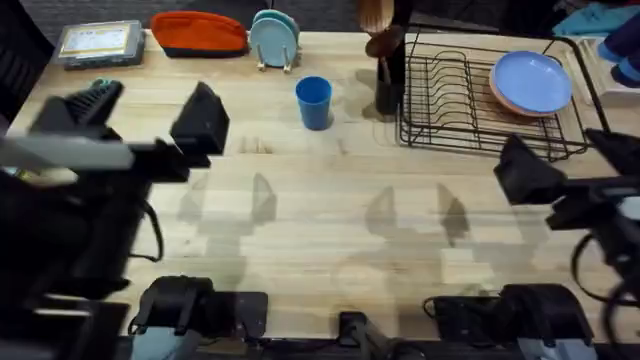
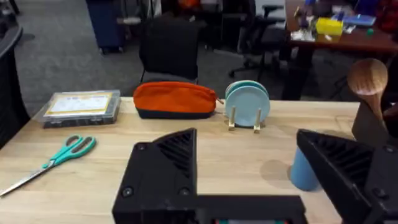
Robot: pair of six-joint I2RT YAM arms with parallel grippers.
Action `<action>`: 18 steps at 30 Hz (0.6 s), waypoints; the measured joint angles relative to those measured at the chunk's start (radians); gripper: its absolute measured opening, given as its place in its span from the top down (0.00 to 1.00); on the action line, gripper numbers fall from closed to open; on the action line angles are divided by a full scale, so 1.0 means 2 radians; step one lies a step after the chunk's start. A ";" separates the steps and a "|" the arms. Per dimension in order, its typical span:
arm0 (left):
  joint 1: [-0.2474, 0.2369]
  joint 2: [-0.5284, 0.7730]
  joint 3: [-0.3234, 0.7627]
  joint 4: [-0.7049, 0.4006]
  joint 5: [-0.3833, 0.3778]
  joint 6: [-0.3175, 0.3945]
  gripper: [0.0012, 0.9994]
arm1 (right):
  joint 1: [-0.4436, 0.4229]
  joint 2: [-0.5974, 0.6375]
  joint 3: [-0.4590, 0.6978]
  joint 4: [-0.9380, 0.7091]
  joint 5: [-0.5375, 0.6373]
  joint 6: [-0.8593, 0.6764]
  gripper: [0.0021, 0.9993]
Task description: Pick up the cup on the table and put them onto the rack.
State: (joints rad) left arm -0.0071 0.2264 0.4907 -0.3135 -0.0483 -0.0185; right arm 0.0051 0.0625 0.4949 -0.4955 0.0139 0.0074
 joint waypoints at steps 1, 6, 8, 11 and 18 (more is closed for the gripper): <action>0.000 0.016 0.019 -0.009 0.000 0.000 0.01 | 0.000 0.012 0.015 -0.011 0.000 0.000 0.01; 0.000 0.314 0.387 -0.292 0.014 0.000 0.01 | 0.000 0.393 0.420 -0.324 0.000 0.000 0.01; 0.000 0.361 0.434 -0.345 0.014 0.000 0.01 | 0.000 0.446 0.465 -0.364 0.000 0.000 0.01; 0.000 0.402 0.467 -0.374 0.015 0.000 0.01 | 0.000 0.487 0.489 -0.395 0.000 0.000 0.01; 0.000 0.402 0.467 -0.375 0.015 0.000 0.01 | 0.000 0.488 0.490 -0.395 0.000 0.000 0.01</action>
State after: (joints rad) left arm -0.0071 1.0313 1.4250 -1.0630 -0.0185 -0.0182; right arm 0.0051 1.0381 1.4746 -1.2854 0.0139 0.0074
